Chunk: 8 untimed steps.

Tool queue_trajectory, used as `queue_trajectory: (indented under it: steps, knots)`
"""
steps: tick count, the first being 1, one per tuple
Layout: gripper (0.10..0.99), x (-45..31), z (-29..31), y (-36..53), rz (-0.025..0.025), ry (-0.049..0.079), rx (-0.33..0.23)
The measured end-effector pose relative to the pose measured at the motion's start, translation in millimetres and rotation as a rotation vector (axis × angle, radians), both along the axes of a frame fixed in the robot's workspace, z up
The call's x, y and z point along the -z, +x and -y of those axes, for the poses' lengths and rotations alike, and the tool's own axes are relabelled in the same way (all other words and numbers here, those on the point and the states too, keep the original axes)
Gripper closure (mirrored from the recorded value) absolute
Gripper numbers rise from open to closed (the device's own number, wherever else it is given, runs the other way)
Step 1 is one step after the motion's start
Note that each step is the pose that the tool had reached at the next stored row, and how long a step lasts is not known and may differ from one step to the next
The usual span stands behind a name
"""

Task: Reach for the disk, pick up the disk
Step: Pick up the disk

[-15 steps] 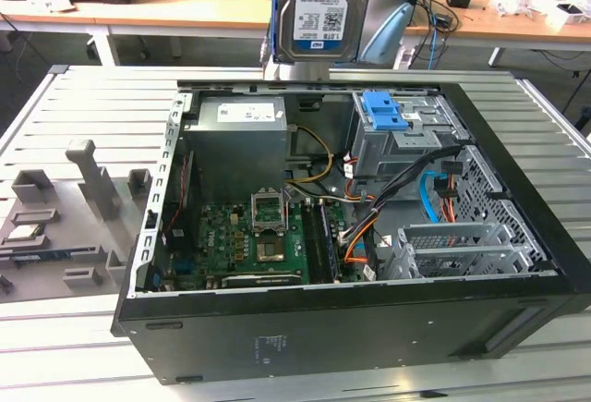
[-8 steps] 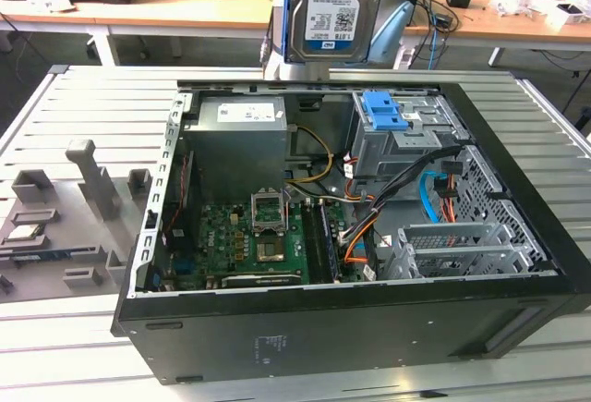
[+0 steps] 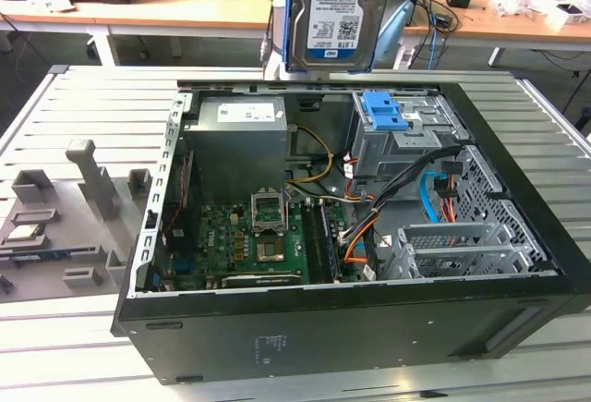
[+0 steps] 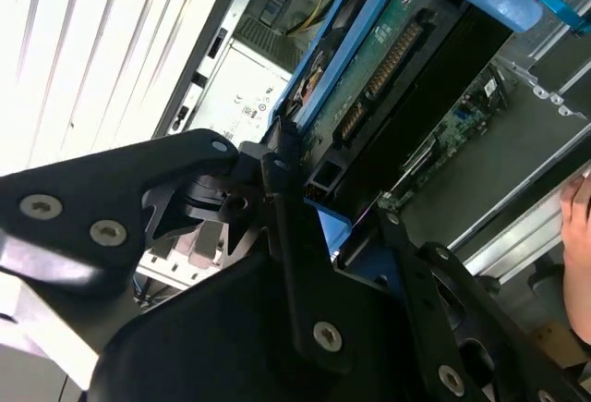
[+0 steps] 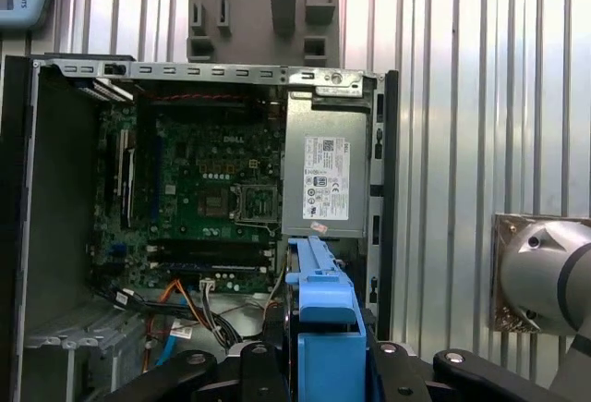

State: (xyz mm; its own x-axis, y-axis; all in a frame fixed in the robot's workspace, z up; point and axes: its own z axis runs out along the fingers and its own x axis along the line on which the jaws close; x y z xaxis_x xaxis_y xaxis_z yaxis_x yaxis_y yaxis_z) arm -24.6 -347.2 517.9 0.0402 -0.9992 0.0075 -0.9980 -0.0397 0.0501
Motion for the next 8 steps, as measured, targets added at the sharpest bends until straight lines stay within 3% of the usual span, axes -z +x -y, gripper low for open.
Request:
queue_trajectory:
  steps: [2, 8]
  knots:
    - [0.722, 0.0, 4.2, 0.0, 0.0000, 0.000, 0.000]
    - [0.722, 0.0, 26.3, 0.0, 0.0000, 0.000, 0.000]
